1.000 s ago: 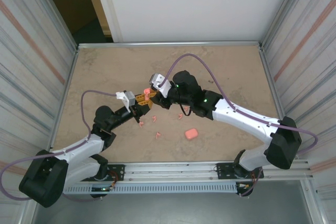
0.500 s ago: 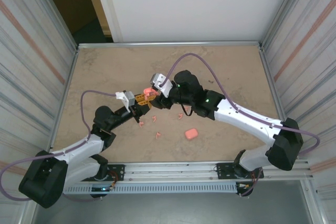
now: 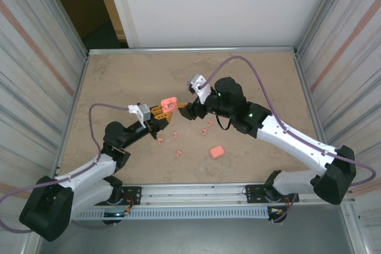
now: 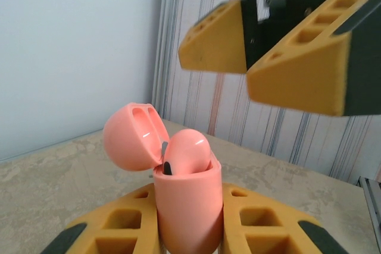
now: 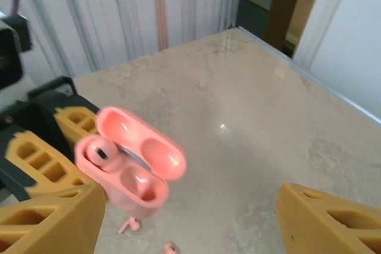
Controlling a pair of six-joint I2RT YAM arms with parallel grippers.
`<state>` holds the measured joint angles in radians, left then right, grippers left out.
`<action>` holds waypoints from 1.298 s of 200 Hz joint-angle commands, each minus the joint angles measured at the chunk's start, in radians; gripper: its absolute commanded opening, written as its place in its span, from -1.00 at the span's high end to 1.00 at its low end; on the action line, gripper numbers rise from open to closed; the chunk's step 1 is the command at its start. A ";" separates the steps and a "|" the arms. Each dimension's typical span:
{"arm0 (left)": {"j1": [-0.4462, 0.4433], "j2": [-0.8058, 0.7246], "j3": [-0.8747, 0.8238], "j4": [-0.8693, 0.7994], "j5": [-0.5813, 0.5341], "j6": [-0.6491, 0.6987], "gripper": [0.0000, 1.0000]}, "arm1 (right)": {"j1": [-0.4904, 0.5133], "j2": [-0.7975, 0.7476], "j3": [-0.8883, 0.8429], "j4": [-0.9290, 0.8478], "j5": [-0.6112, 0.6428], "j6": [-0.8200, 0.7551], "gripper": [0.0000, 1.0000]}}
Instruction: Insert the wireless bluetooth earbuds into the charging case
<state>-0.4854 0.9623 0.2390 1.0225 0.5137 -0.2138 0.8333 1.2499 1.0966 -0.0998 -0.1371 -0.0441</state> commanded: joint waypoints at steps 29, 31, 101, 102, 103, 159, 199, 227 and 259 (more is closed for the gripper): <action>0.001 -0.064 -0.009 0.012 -0.015 0.007 1.00 | -0.088 -0.038 -0.053 -0.156 0.085 0.261 -0.45; 0.001 -0.067 -0.010 0.010 -0.016 0.009 1.00 | -0.093 -0.038 -0.055 -0.164 0.085 0.272 -0.44; 0.002 -0.122 0.004 -0.055 -0.022 0.028 1.00 | -0.141 0.024 -0.150 -0.328 0.054 0.501 -0.31; 0.001 -0.122 0.004 -0.055 -0.021 0.028 1.00 | -0.142 0.027 -0.151 -0.330 0.053 0.502 -0.31; 0.001 -0.122 0.004 -0.055 -0.020 0.029 1.00 | -0.142 0.030 -0.152 -0.331 0.051 0.504 -0.31; 0.002 -0.127 0.002 -0.061 -0.015 0.020 1.00 | -0.165 0.176 -0.201 -0.302 -0.072 0.569 -0.35; 0.001 -0.137 0.008 -0.082 -0.013 0.024 1.00 | -0.170 0.283 -0.185 -0.258 -0.095 0.568 -0.17; 0.001 -0.148 0.014 -0.102 -0.014 0.032 1.00 | -0.172 0.340 -0.157 -0.259 -0.093 0.554 -0.11; 0.001 -0.156 0.026 -0.128 -0.007 0.042 1.00 | -0.184 0.382 -0.146 -0.242 -0.090 0.552 -0.07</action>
<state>-0.4854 0.8253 0.2333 0.9066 0.5034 -0.2024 0.6651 1.6035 0.9127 -0.3634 -0.2142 0.5087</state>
